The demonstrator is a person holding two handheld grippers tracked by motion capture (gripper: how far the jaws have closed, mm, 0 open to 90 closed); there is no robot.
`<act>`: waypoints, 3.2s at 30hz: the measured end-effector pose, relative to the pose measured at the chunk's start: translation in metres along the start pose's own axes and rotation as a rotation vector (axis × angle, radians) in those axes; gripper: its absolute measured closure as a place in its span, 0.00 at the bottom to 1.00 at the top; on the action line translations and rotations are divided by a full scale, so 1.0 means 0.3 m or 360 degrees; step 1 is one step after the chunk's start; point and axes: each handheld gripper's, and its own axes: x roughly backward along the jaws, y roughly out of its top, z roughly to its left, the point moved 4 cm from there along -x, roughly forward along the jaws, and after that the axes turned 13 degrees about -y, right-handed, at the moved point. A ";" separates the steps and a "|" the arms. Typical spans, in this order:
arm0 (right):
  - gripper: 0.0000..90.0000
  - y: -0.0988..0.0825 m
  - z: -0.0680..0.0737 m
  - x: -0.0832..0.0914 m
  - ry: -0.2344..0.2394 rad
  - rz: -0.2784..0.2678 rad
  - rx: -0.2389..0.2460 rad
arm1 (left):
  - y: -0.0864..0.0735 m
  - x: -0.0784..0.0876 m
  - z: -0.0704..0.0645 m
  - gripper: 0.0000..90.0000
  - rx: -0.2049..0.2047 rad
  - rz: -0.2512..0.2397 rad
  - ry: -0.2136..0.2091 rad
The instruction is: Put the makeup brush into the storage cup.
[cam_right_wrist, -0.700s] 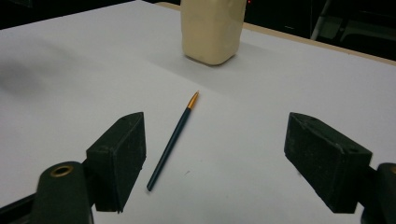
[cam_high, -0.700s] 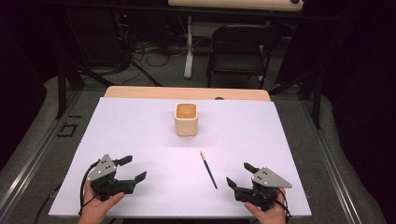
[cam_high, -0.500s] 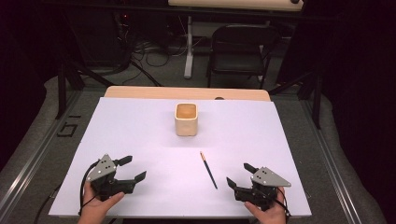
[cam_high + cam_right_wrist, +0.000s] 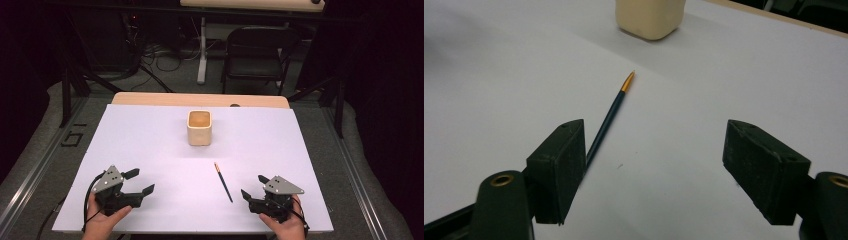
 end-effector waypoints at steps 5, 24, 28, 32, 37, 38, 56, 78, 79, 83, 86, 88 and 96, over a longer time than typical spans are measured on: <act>0.28 0.002 0.000 -0.012 -0.0010 0.0079 0.0008 | -0.004 -0.002 0.005 0.24 0.0022 0.0040 0.0011; 0.30 0.021 -0.025 -0.057 -0.0007 0.0455 0.0024 | -0.014 -0.009 0.012 0.24 0.0030 0.0087 0.0038; 0.31 0.022 -0.024 -0.067 -0.0024 0.0509 0.0057 | -0.015 -0.011 0.010 0.25 0.0029 0.0091 0.0038; 0.30 0.027 -0.021 -0.075 -0.0038 0.0527 0.0075 | -0.016 -0.012 0.010 0.25 0.0028 0.0103 0.0038; 0.32 0.041 -0.014 -0.090 -0.0035 0.0564 0.0073 | -0.016 -0.014 0.009 0.26 0.0026 0.0108 0.0033; 0.34 0.043 -0.012 -0.093 -0.0033 0.0568 0.0080 | -0.017 -0.014 0.009 0.26 0.0023 0.0110 0.0032; 0.36 0.096 0.027 -0.154 0.0012 0.0689 0.0075 | -0.021 -0.023 0.011 0.26 0.0019 0.0128 0.0018; 0.38 0.137 0.054 -0.211 0.0014 0.0739 0.0130 | -0.023 -0.026 0.012 0.27 0.0020 0.0140 0.0015; 0.38 0.138 0.054 -0.210 0.0013 0.0751 0.0134 | -0.023 -0.026 0.012 0.27 0.0020 0.0140 0.0015; 0.38 0.140 0.055 -0.218 0.0024 0.0747 0.0105 | -0.023 -0.026 0.013 0.27 0.0020 0.0142 0.0014; 0.38 0.144 0.059 -0.222 0.0045 0.0792 0.0092 | -0.023 -0.027 0.012 0.27 0.0019 0.0145 0.0014; 0.38 0.146 0.065 -0.231 0.0072 0.0799 0.0091 | -0.023 -0.027 0.012 0.27 0.0017 0.0146 0.0014; 0.40 0.165 0.096 -0.257 0.0099 0.0863 0.0093 | -0.024 -0.028 0.013 0.27 0.0019 0.0146 0.0012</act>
